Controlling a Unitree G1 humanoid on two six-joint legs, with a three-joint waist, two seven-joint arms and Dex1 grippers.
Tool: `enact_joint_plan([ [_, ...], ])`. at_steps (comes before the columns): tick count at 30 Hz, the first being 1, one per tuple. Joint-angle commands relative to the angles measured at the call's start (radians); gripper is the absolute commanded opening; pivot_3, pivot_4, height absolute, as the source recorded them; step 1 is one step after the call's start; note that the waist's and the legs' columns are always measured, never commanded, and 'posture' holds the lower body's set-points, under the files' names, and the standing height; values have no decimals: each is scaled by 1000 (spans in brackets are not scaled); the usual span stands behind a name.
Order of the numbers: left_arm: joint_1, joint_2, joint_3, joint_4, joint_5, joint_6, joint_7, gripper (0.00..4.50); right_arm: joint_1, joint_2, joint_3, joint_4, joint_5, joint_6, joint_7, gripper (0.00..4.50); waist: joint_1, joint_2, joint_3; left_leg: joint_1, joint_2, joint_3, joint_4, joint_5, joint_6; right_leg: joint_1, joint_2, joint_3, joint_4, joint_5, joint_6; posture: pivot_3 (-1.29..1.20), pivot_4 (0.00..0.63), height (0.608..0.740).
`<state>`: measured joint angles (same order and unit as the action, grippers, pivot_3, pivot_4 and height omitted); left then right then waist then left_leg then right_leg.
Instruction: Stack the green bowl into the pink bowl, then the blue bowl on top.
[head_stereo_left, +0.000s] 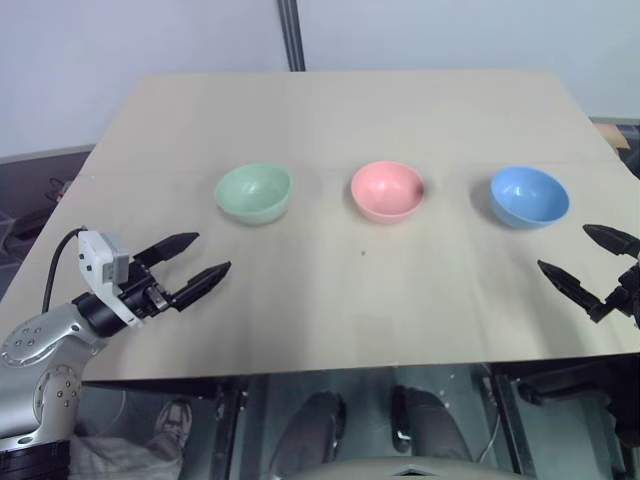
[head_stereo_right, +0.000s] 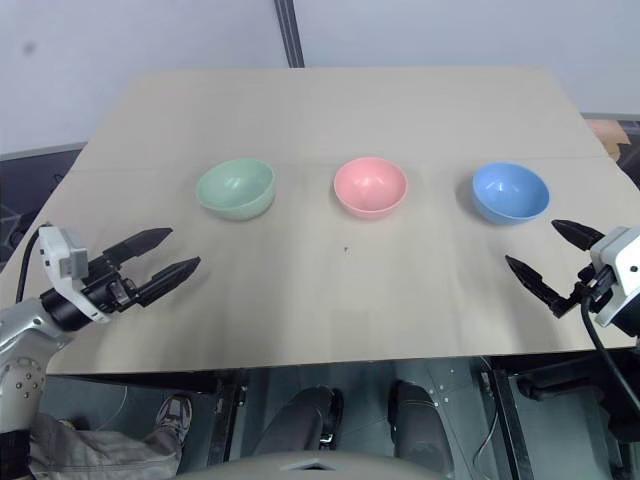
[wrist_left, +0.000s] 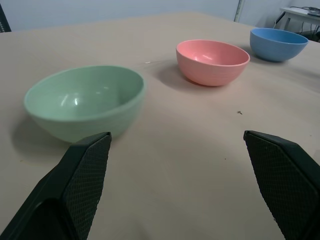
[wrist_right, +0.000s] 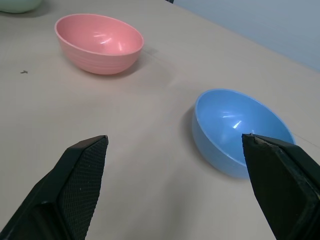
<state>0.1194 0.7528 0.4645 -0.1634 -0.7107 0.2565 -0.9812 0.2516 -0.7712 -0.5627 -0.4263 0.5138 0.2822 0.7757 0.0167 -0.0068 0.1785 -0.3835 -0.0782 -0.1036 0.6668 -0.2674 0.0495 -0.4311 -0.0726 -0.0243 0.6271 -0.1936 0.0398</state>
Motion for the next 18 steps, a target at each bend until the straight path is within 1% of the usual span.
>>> enact_joint_plan([
  [1, -10, 6, 36, -51, -22, 4, 1, 4482, -30, -14, -4, -43, 8, 19, -17, 4500, 0, 0, 0, 0, 0, 0, 0, 0, 0, 0, 0, 0, 0, 0, 0, 0, 150, 740],
  [8, -15, -17, 29, -91, -51, 13, -3, 4482, -112, -14, 84, -29, -47, 41, -55, 4500, 0, 0, 0, 0, 1, 1, 0, 0, 0, 0, 1, 0, 0, 1, -1, 0, 150, 740],
  [11, -24, -22, 16, -106, -58, 18, -8, 4482, -169, -14, 145, -17, -66, 42, -56, 4500, -1, 0, 0, 0, 1, 2, 0, 0, 0, 0, 0, 0, 0, 1, -1, 0, 150, 740],
  [14, -44, -39, -10, -137, -74, 40, 13, 4482, -290, -28, 301, 16, -137, 23, -22, 4500, -6, 0, 0, 1, 1, 2, 0, 0, 0, 0, 1, 1, 0, 1, -2, 0, 150, 740],
  [18, -51, -62, -50, -160, -33, 30, 29, 4482, -514, -5, 578, 146, -348, -82, 23, 4500, -10, -1, 1, 3, 3, 7, 0, 0, 0, -1, 2, 3, 0, 4, -4, 0, 150, 740],
])
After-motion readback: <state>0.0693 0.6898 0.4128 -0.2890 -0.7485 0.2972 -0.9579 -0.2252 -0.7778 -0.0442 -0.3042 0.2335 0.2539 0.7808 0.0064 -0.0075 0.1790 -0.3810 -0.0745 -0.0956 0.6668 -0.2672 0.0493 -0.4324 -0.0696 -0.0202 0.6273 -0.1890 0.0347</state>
